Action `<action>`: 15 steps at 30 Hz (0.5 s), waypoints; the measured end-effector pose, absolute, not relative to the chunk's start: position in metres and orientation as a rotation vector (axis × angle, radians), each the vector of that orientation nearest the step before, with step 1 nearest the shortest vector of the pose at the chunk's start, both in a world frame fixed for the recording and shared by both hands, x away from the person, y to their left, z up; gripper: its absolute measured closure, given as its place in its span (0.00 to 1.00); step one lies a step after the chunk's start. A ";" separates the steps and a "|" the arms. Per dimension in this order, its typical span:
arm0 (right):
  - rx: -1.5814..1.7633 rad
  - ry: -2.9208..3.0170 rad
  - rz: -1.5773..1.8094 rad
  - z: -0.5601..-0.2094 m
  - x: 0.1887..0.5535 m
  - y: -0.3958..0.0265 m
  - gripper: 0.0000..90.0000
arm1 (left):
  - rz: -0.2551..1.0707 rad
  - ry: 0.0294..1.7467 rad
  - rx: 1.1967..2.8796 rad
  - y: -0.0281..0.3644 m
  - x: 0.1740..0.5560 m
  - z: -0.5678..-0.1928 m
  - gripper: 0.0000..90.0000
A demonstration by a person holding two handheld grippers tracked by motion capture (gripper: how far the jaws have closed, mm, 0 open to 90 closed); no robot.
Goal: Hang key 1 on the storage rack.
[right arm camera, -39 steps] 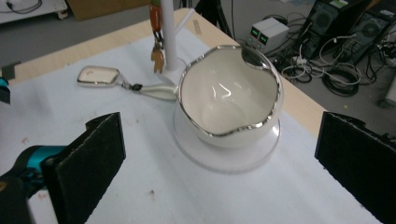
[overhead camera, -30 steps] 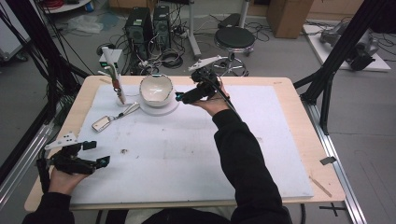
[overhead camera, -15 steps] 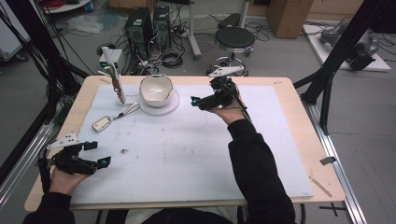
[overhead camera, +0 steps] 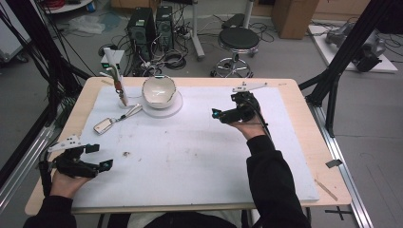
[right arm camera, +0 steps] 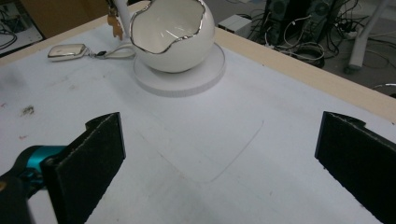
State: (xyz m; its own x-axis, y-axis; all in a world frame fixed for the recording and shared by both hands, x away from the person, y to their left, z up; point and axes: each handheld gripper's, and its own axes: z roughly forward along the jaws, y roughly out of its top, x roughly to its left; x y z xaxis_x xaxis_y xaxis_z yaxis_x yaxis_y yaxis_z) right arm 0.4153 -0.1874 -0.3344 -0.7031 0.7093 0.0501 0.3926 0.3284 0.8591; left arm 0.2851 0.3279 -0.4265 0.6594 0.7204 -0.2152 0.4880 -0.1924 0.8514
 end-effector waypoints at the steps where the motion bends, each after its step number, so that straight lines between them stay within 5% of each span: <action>1: 0.991 2.265 1.316 -0.337 0.414 -0.190 0.01 | 0.283 0.958 1.848 0.328 0.285 -0.427 0.02; 15: 1.027 2.246 1.286 -0.357 0.394 -0.217 0.01 | 0.279 0.963 1.852 0.328 0.286 -0.427 0.02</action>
State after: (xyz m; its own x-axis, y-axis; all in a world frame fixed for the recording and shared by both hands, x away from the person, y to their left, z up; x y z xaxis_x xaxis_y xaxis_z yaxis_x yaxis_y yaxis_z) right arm 0.3935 -0.2169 -0.3569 -0.6732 0.7379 0.0476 0.4146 0.3233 0.8506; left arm 0.2859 0.3276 -0.4273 0.6578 0.7211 -0.2176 0.4932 -0.1940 0.8480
